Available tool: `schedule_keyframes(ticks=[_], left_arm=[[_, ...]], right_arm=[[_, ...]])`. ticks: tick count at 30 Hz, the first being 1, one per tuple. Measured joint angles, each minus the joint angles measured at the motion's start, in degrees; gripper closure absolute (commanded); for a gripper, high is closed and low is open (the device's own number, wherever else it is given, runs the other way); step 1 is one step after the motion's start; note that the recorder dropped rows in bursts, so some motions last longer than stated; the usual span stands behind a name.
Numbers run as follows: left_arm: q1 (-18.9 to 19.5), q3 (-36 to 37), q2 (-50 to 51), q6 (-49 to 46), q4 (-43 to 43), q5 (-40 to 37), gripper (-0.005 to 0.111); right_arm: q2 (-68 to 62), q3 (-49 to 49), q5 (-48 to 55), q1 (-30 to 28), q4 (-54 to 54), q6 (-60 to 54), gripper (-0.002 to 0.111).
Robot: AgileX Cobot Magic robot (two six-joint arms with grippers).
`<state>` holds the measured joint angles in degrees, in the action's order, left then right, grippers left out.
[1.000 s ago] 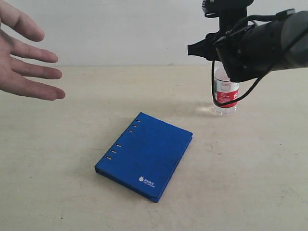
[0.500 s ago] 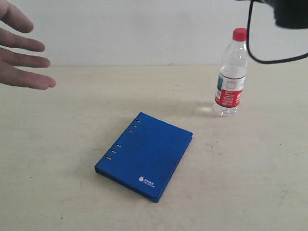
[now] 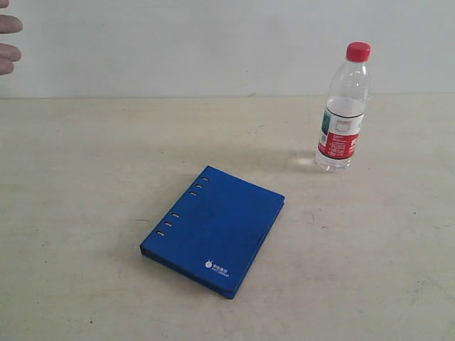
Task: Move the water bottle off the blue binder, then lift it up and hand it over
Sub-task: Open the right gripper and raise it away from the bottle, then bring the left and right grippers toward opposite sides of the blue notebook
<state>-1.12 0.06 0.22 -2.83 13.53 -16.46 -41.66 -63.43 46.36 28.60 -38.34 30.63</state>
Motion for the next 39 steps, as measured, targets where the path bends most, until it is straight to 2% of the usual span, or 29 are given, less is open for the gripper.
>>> schedule_keyframes(ticks=[3, 4, 7, 8, 11, 12, 14, 16, 18, 20, 29, 31, 33, 36, 39], left_arm=[[0.00, 0.00, 0.00, 0.00, 0.00, 0.00, 0.102], [0.00, 0.00, 0.00, 0.00, 0.00, 0.00, 0.102], [0.00, 0.00, 0.00, 0.00, 0.00, 0.00, 0.102], [0.00, 0.00, 0.00, 0.00, 0.00, 0.00, 0.102], [0.00, 0.00, 0.00, 0.00, 0.00, 0.00, 0.102], [0.00, 0.00, 0.00, 0.00, 0.74, 0.00, 0.102], [0.00, 0.00, 0.00, 1.67, 6.30, 2.19, 0.102], [0.00, 0.00, 0.00, 4.60, 14.78, 6.11, 0.102], [0.00, 0.00, 0.00, 5.16, 17.79, 8.66, 0.102], [0.00, 0.00, 0.00, 4.96, 18.68, 9.97, 0.102], [0.00, 0.00, 0.00, 4.99, 19.48, 12.52, 0.102], [0.00, -1.06, 0.00, 4.46, 19.72, 9.14, 0.102], [0.00, -4.41, 0.14, 1.73, 20.58, 2.45, 0.102], [0.00, -9.25, 4.28, -11.71, 30.91, -4.12, 0.102], [0.00, -12.03, 13.19, -32.71, 49.99, -10.25, 0.102]], right_arm=[[15.75, 6.14, -7.59, 0.00, 1.94, 0.71, 0.108], [25.56, 10.75, -13.35, 0.00, 2.44, 0.86, 0.108], [37.92, 21.80, -19.73, 0.00, 4.93, 1.09, 0.108], [41.18, 30.19, -21.54, 0.00, 9.49, 1.53, 0.108], [40.11, 47.12, -25.29, 0.00, 25.06, 3.68, 0.108], [36.32, 54.70, -32.69, 0.00, 32.92, 4.17, 0.108], [28.99, 62.40, -44.55, 0.00, 41.91, 4.55, 0.095], [22.25, 63.02, -48.55, 0.00, 45.01, 4.99, 0.075], [15.72, 62.49, -49.61, 0.00, 45.67, 4.98, 0.060], [8.40, 60.66, -50.39, 0.00, 45.56, 4.98, 0.060], [-23.06, 52.61, -56.15, 0.00, 37.77, 6.16, 0.060], [-27.53, 50.28, -55.27, 0.00, 33.16, 9.61, 0.060], [-31.47, 48.32, -54.69, 0.00, 26.90, 16.32, 0.061], [-35.37, 47.19, -58.16, 0.00, 12.14, 29.21, 0.069], [-38.17, 46.67, -68.97, 0.00, -9.61, 46.74, 0.080]])
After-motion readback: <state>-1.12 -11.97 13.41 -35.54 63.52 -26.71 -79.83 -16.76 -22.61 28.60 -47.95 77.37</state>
